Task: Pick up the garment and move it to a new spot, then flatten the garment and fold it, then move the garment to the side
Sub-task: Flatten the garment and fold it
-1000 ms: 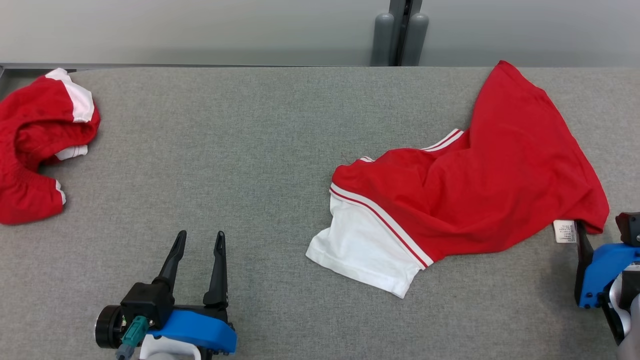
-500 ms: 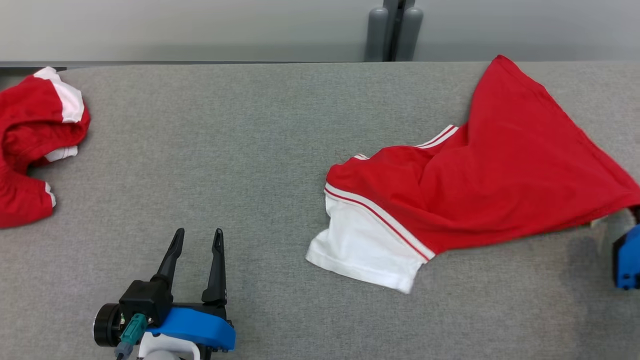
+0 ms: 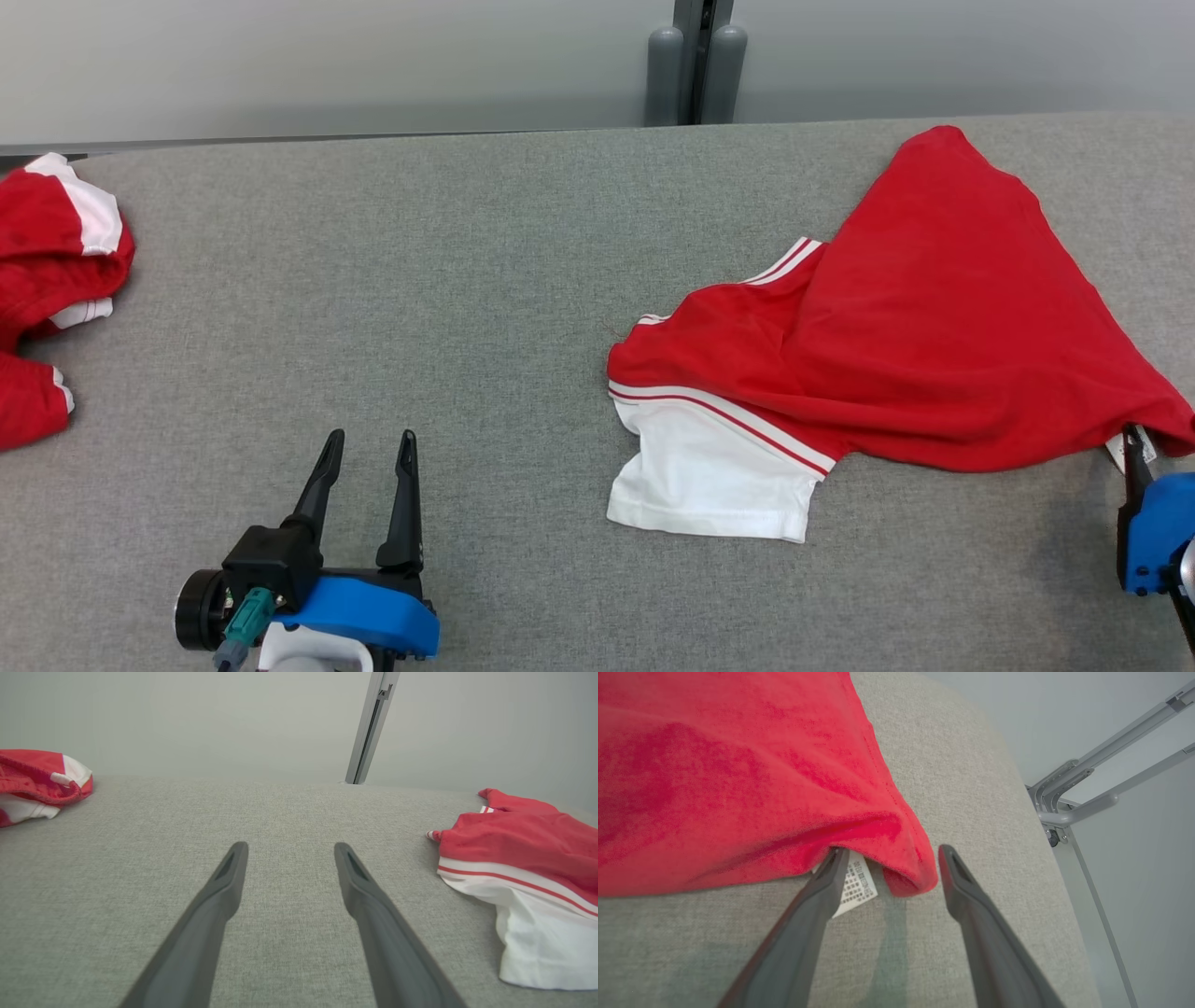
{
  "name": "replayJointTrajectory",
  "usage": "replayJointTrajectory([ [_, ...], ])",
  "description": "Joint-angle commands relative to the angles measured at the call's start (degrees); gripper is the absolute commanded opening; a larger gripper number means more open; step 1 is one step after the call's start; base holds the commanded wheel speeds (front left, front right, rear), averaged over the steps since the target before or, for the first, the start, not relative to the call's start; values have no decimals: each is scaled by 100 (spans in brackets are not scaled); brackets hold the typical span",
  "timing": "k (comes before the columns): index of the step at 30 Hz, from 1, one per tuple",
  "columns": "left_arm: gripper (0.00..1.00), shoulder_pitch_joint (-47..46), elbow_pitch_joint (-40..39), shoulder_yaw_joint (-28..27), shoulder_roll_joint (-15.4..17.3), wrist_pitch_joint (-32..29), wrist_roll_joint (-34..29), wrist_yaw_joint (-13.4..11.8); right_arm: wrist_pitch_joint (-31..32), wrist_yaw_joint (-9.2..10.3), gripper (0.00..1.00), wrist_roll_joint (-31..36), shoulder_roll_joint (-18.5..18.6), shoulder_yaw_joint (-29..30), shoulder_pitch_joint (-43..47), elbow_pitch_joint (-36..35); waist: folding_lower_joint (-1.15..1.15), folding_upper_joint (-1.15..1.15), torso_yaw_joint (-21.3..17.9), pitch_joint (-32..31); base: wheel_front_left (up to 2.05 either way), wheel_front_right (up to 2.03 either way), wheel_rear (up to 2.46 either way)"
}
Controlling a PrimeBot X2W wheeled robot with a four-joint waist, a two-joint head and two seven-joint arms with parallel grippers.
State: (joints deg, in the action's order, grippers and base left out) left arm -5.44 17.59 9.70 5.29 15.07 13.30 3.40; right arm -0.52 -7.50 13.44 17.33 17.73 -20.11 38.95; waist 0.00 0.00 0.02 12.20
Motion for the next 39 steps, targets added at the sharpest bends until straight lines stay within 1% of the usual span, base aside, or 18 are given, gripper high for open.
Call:
replayJointTrajectory([
  [1, 100, -43, -3, -18, 37, 15, 23, 1, -92, 1, 100, -42, -29, -40, 96, -104, 0, 0, -11, -24, 0, 0, 0],
  [4, 100, -15, -42, -16, 35, 15, 47, 22, -287, 1, 100, -368, -256, -72, 120, -353, 0, 0, -36, -93, 0, 0, 0],
  [9, 100, -98, -28, 149, 49, -10, 8, 96, -398, 1, 100, -983, -495, -462, 211, -1018, 0, 0, -81, -205, 0, 0, 0],
  [12, 100, -233, 30, 417, 39, -134, -117, 175, -370, 1, 100, -1242, -567, -695, 283, -1542, 0, 0, -115, -229, 0, 0, 0],
  [14, 100, -364, 124, 708, 18, -271, -210, 241, -337, 1, 100, -1354, -602, -791, 351, -1875, 0, 0, -140, -221, 0, 0, 0],
  [19, 100, -821, 504, 1495, -93, -729, -387, 360, -233, 1, 100, -1414, -719, -961, 460, -2566, 0, 0, -252, -135, 0, 0, 0],
  [22, 100, -1069, 745, 1823, -140, -1024, -315, 372, -175, 1, 100, -1419, -763, -1014, 479, -2850, 0, 0, -346, -80, 0, 0, 0],
  [26, 100, -1333, 1053, 2049, -191, -1342, -227, 381, -127, 1, 100, -1398, -798, -1043, 529, -3107, 0, 0, -451, -15, 0, 0, 0],
  [31, 100, -1594, 1451, 2196, -227, -1546, -58, 370, -146, 1, 100, -1367, -880, -1001, 562, -3313, 0, 0, -534, 20, 0, 0, 0],
  [32, 73, -1638, 1542, 2235, -227, -1587, -5, 373, -151, 1, 100, -1364, -896, -991, 574, -3337, 0, 0, -542, 18, 0, 0, 0],
  [33, 38, -1685, 1631, 2293, -230, -1613, 41, 376, -171, 1, 100, -1358, -908, -976, 585, -3347, 0, 0, -546, 16, 0, 0, 0],
  [34, 0, -1732, 1705, 2349, -234, -1629, 86, 380, -197, 1, 100, -1365, -934, -961, 592, -3350, 0, 0, -546, 12, 0, 0, 0],
  [36, 0, -1799, 1739, 2419, -239, -1497, 229, 382, -253, 1, 100, -1334, -952, -927, 607, -3335, 0, 0, -531, 1, 0, 0, 0],
  [39, 0, -1819, 1722, 2453, -236, -1275, 515, 262, -341, 1, 100, -1297, -1019, -849, 627, -3313, 0, 0, -463, -32, 0, 0, 0],
])
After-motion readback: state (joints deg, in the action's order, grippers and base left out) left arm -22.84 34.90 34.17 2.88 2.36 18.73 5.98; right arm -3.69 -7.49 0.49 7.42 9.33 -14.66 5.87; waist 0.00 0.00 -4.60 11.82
